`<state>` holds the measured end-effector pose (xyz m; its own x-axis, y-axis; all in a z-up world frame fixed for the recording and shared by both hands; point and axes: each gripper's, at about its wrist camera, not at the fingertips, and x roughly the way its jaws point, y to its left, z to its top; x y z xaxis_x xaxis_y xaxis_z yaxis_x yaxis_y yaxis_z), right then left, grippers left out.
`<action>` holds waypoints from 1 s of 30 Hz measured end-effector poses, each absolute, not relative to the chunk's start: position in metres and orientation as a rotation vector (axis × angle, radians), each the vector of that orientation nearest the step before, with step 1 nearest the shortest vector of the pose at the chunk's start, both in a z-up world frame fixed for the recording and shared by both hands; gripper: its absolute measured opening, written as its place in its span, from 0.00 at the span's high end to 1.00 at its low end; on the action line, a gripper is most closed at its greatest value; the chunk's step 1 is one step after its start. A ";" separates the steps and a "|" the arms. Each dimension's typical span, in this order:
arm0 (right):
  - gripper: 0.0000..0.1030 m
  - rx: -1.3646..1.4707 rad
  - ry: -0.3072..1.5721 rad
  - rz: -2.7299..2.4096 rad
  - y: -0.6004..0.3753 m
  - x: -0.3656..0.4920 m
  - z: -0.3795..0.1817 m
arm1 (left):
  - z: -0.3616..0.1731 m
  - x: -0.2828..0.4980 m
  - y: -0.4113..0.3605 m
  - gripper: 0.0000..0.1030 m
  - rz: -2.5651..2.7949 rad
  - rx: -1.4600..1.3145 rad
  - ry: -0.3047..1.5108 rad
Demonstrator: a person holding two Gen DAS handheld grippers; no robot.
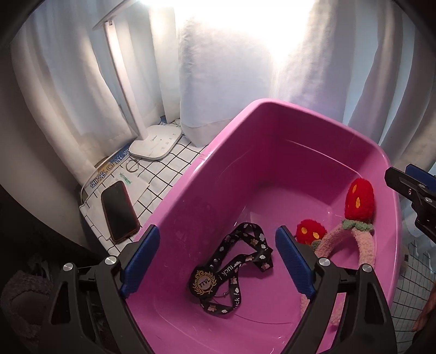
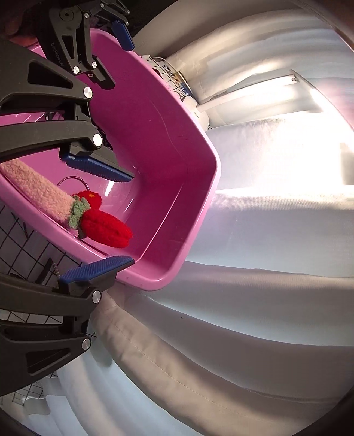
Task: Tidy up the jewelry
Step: 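Open both tools to drop the lanyard and headband into the tub, then withdraw both open tools from the tub back over the table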
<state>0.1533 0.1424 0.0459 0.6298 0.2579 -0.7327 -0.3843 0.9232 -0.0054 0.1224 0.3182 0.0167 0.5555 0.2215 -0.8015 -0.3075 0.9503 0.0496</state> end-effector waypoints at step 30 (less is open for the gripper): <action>0.42 0.220 0.859 -0.020 -0.155 -0.008 -0.029 | 0.024 0.056 0.094 0.13 -0.172 -0.090 0.878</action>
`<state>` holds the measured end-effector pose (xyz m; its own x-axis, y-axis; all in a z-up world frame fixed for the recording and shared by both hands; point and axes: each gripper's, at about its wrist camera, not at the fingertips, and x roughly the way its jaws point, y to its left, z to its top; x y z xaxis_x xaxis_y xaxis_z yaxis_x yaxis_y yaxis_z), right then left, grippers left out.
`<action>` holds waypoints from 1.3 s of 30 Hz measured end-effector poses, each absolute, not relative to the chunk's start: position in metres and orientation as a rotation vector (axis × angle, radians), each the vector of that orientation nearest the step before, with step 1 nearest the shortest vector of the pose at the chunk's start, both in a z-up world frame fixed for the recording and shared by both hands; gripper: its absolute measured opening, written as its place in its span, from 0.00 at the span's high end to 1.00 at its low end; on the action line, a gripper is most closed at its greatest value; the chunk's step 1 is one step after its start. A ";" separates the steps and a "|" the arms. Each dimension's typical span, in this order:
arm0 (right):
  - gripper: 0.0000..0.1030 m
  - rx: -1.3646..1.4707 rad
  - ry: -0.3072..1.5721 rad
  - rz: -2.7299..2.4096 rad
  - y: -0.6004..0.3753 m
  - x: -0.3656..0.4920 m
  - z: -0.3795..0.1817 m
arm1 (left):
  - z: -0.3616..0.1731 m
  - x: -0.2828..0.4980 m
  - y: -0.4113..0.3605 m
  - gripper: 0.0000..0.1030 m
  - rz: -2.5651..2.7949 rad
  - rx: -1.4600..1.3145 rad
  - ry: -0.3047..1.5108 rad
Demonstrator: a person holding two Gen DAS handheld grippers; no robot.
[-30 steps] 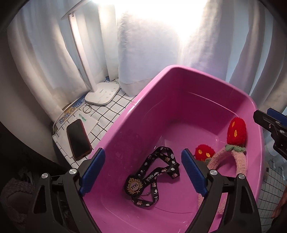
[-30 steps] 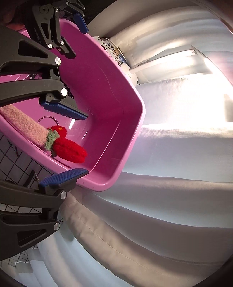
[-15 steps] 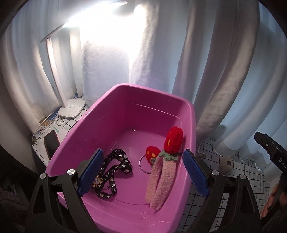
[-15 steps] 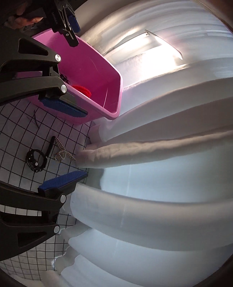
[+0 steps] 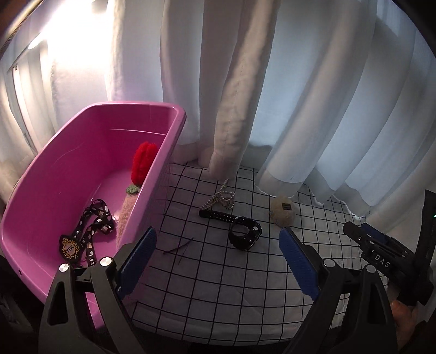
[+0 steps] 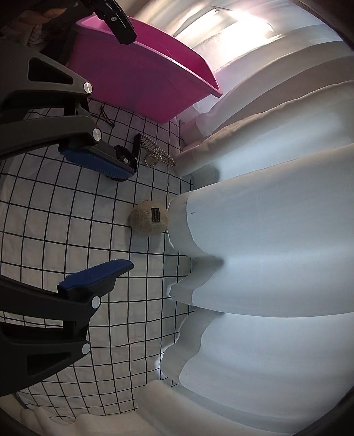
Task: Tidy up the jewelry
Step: 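Withdraw both open tools from the tub back over the table, then move the right tool to the beige fuzzy ball while the left tool approaches the dark bobby pin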
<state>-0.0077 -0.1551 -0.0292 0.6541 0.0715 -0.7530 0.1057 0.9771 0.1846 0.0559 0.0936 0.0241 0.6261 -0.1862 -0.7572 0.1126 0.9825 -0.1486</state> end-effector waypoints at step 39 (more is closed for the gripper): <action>0.42 0.264 1.041 0.225 -0.181 0.102 -0.125 | -0.162 0.138 0.087 0.13 0.230 -0.131 1.053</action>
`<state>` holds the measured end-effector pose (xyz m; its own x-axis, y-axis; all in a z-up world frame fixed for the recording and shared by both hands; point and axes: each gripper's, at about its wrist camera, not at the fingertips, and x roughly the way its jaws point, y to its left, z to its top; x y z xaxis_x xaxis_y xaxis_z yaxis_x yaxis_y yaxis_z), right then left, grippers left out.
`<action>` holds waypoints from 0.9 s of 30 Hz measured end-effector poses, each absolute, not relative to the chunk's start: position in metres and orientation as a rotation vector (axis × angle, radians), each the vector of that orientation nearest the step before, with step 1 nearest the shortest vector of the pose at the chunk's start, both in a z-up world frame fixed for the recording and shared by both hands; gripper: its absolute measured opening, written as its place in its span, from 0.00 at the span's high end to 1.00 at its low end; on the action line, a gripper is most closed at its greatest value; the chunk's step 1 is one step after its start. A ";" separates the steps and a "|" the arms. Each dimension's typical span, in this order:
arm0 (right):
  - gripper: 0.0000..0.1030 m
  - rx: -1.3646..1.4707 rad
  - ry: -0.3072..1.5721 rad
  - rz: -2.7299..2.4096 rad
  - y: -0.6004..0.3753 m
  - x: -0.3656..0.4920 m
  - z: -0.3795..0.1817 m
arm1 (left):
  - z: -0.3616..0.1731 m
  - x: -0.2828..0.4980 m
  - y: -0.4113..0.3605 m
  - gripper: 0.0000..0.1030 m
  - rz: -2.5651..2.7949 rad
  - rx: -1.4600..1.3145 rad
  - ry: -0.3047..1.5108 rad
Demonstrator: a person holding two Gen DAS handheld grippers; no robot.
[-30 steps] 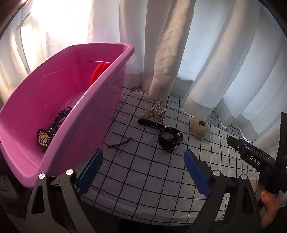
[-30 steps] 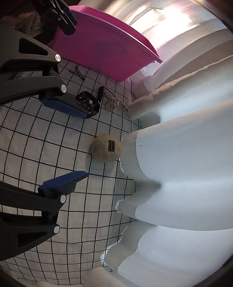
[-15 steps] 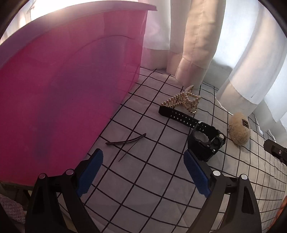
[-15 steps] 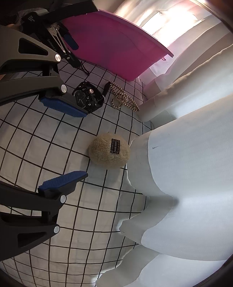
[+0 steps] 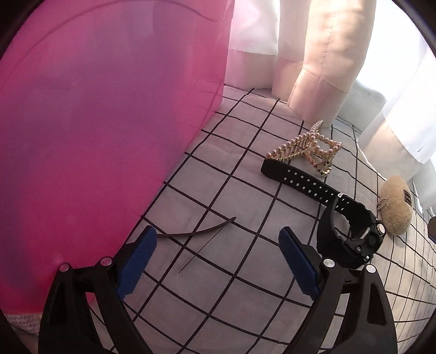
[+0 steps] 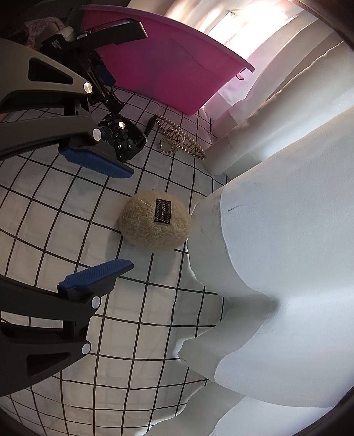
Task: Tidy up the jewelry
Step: 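Move the right tool to the beige fuzzy ball while the left tool approaches the dark bobby pin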
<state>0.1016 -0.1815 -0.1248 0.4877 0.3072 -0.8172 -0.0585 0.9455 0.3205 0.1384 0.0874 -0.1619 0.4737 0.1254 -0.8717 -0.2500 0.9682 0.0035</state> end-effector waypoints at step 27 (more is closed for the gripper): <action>0.42 0.260 1.084 0.161 -0.150 0.129 -0.151 | -0.182 0.148 0.104 0.07 0.318 -0.200 1.084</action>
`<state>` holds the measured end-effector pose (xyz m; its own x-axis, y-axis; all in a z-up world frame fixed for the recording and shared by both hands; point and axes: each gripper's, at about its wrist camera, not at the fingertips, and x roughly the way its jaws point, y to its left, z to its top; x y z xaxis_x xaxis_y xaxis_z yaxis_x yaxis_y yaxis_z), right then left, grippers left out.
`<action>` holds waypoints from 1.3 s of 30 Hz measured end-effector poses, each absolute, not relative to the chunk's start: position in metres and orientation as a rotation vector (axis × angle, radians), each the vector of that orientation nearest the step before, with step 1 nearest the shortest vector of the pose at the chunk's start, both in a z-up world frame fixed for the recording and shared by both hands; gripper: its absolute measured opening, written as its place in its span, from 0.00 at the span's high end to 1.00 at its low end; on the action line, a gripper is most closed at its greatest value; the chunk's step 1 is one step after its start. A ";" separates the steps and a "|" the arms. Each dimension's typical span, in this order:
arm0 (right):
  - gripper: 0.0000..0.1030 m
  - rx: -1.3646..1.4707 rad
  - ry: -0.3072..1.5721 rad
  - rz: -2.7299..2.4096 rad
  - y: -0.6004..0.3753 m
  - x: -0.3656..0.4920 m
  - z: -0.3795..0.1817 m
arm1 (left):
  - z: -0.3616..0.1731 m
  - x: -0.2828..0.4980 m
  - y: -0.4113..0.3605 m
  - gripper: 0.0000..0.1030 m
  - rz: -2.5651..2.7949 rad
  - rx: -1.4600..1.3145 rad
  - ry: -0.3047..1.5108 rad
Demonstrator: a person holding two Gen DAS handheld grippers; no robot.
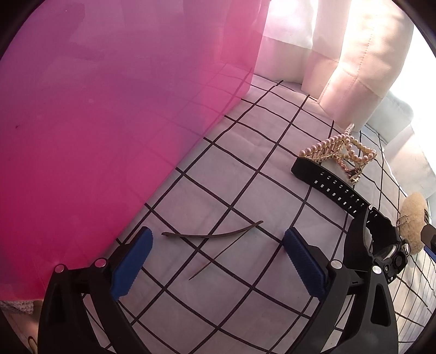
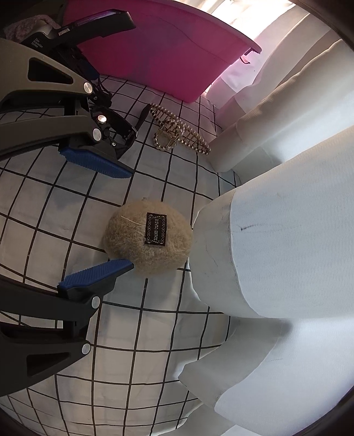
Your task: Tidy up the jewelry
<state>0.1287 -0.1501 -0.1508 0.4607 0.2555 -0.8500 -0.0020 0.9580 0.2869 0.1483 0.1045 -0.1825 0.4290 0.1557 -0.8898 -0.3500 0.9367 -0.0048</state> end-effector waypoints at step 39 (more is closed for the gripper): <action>0.54 0.140 1.075 0.013 -0.157 0.135 -0.173 | -0.172 0.143 0.065 0.68 0.213 -0.103 1.047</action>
<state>0.1349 -0.1565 -0.1731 0.4765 0.0786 -0.8756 0.0578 0.9910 0.1205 0.1431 0.0645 -0.1725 0.4820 0.1252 -0.8672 -0.2230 0.9747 0.0168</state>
